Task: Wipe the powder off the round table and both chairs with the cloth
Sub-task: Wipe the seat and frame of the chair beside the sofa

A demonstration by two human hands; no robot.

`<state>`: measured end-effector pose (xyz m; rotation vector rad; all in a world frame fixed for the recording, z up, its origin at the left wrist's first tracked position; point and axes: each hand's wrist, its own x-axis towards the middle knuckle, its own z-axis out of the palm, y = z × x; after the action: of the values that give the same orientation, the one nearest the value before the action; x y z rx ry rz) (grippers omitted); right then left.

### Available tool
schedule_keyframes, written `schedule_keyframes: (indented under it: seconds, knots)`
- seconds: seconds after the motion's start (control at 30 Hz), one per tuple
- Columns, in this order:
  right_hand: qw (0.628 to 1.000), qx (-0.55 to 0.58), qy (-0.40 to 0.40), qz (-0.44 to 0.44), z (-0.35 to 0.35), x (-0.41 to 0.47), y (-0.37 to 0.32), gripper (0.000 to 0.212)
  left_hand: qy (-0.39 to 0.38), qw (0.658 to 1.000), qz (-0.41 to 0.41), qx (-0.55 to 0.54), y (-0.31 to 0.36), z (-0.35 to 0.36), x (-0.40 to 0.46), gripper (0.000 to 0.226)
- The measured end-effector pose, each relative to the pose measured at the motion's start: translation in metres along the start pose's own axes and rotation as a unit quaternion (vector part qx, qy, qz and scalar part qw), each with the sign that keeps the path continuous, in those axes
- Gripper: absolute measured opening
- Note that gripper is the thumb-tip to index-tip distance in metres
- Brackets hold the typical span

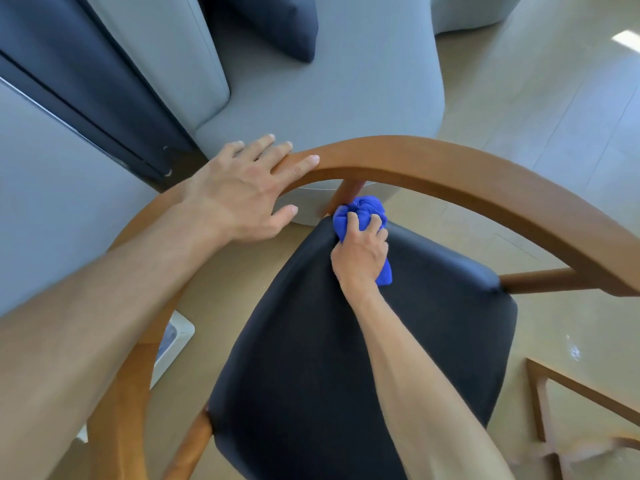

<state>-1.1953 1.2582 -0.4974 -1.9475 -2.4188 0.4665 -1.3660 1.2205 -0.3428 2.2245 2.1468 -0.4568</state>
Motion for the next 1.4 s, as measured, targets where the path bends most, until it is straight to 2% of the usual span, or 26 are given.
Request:
schedule_keyframes:
  seconds: [0.07,0.17,0.2,0.33,0.43,0.5,0.63,0.7,0.8,0.93,0.97,1.03,1.07,1.1,1.2,1.23,1.3,1.4]
  knots:
    - [0.998,-0.012,-0.014,-0.063,-0.004,-0.001,0.01,0.051,-0.004,1.0,-0.001,-0.003,-0.003,0.0,-0.002,0.07]
    - [0.973,-0.076,-0.034,-0.213,-0.023,0.013,0.057,0.053,-0.004,1.0,-0.004,-0.002,-0.005,0.001,-0.003,0.07]
    - [0.973,-0.094,-0.047,-0.206,-0.03,0.02,0.078,0.053,-0.003,1.0,-0.005,-0.002,-0.005,0.001,-0.003,0.07]
    - [0.994,-0.103,-0.034,0.026,-0.061,0.021,0.178,0.047,-0.007,1.0,-0.007,-0.001,-0.001,0.0,-0.002,0.071]
    - [0.988,-0.149,-0.003,0.045,-0.067,-0.013,0.21,0.041,-0.001,1.0,-0.007,-0.003,-0.002,0.0,-0.001,0.071]
    - [0.99,-0.116,0.019,0.077,-0.06,-0.028,0.209,0.045,0.001,1.0,-0.006,-0.01,-0.001,0.0,-0.002,0.071]
    - [0.967,0.004,0.077,0.244,-0.044,-0.021,0.186,0.049,0.006,1.0,-0.001,-0.004,0.001,0.001,-0.002,0.071]
    - [0.963,0.005,0.089,0.256,-0.042,-0.013,0.164,0.048,0.006,1.0,-0.002,-0.014,0.0,0.001,-0.002,0.07]
    - [0.983,0.001,0.074,0.166,-0.033,-0.006,0.118,0.051,0.01,1.0,-0.004,-0.022,0.0,0.002,-0.001,0.069]
    - [0.996,0.011,0.066,-0.062,-0.015,-0.014,0.053,0.048,0.011,1.0,0.001,-0.027,0.001,0.001,-0.001,0.069]
    - [0.986,0.002,0.073,-0.148,-0.012,-0.016,0.04,0.047,0.012,1.0,0.0,-0.028,0.001,0.0,-0.001,0.069]
    - [0.944,-0.053,0.068,-0.317,-0.009,-0.01,0.023,0.046,0.012,0.999,-0.001,-0.032,0.001,0.0,-0.002,0.069]
    - [0.924,-0.087,0.056,-0.368,-0.009,-0.001,0.015,0.044,0.015,0.999,-0.002,-0.034,0.0,-0.001,-0.002,0.069]
    - [0.919,-0.115,0.042,-0.374,-0.009,0.011,0.007,0.044,0.019,0.999,-0.001,-0.037,0.0,-0.001,-0.001,0.069]
    - [0.959,-0.146,0.014,-0.241,-0.005,0.024,-0.022,0.038,0.026,0.999,0.002,-0.041,0.0,0.0,0.0,0.068]
    - [0.962,-0.165,0.009,-0.218,0.0,0.017,-0.03,0.034,0.026,0.999,0.002,-0.04,0.0,0.002,0.0,0.067]
    - [0.949,-0.206,0.007,-0.237,0.008,-0.004,-0.043,0.029,0.022,0.999,-0.001,-0.042,0.001,0.005,0.0,0.067]
    - [0.928,-0.203,-0.036,-0.31,0.015,-0.049,-0.057,0.022,0.017,0.999,-0.005,-0.049,-0.001,0.006,-0.002,0.068]
